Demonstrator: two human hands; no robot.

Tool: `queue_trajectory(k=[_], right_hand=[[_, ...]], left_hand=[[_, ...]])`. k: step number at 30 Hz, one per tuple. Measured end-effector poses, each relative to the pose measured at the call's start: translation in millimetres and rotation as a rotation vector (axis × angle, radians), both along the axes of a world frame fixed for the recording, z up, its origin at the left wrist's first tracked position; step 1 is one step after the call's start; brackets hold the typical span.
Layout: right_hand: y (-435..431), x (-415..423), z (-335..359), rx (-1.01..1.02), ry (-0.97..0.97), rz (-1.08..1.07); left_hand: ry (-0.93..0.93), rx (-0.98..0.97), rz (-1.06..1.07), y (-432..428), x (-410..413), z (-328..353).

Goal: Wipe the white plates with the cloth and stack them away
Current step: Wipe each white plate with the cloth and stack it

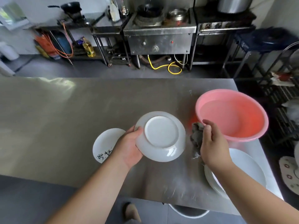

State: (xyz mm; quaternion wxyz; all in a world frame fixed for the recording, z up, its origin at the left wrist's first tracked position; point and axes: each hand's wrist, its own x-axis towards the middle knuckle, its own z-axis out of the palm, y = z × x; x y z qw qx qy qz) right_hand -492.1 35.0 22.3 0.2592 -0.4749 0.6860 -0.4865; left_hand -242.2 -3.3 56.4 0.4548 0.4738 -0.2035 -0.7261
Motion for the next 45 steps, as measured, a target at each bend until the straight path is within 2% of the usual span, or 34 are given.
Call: queue_trajectory(k=[2,3,5,7,9,13,18,23,26,29,32,34,40,42,45], right_hand=[[3.8,4.9,27.6,-0.126,-0.166,0.104],[9.5,9.1,40.0,-0.211,-0.147,0.22],[23.9,24.1,56.4,-0.296,0.083,0.49],[32.1,40.7,64.4,-0.238,0.444,0.713],[29.1,47.2,73.1,-0.143,0.747,0.782],[7.8,31.5,105.5,-0.098,0.862,0.702],[27.2,10.3,98.8,-0.078,0.863,0.577],[67.6,24.2,80.4,-0.218,0.823,0.716],[50.1,24.2,97.3,-0.266,0.805,0.746],[21.9,12.8,122.5,-0.251,0.845,0.626],[6.2,-1.7,141.3,-0.132,0.676,0.546],[9.8,-5.3,146.1,-0.188,0.601,0.534],[23.4,35.3,168.7,-0.425,0.841,0.737],[14.9,40.6,174.5,-0.478,0.825,0.64],[9.2,36.9,168.7,-0.396,0.577,0.376]], left_hand=[[0.018,-0.051,-0.006,1.9,-1.7,10.6],[0.033,-0.074,-0.009,3.5,-4.9,17.4],[0.071,-0.112,-0.013,8.0,-14.4,27.8],[0.116,-0.139,-0.028,13.8,-27.0,36.3],[0.17,-0.183,-0.071,22.1,-37.5,45.9],[0.208,-0.32,-0.145,34.3,-40.2,64.3],[0.23,-0.371,-0.054,40.3,-45.2,85.1],[0.216,-0.298,-0.004,54.5,-65.8,81.7],[0.205,-0.318,-0.05,66.1,-71.4,78.9],[0.145,-0.408,-0.179,73.3,-65.9,86.0],[0.095,-0.432,-0.225,74.2,-54.3,95.7],[0.091,-0.447,-0.257,72.6,-47.2,102.9],[0.057,-0.484,-0.339,71.1,-43.4,107.6],[0.065,-0.527,-0.354,68.1,-37.3,114.5],[0.052,-0.548,-0.314,60.5,-18.5,124.1]])
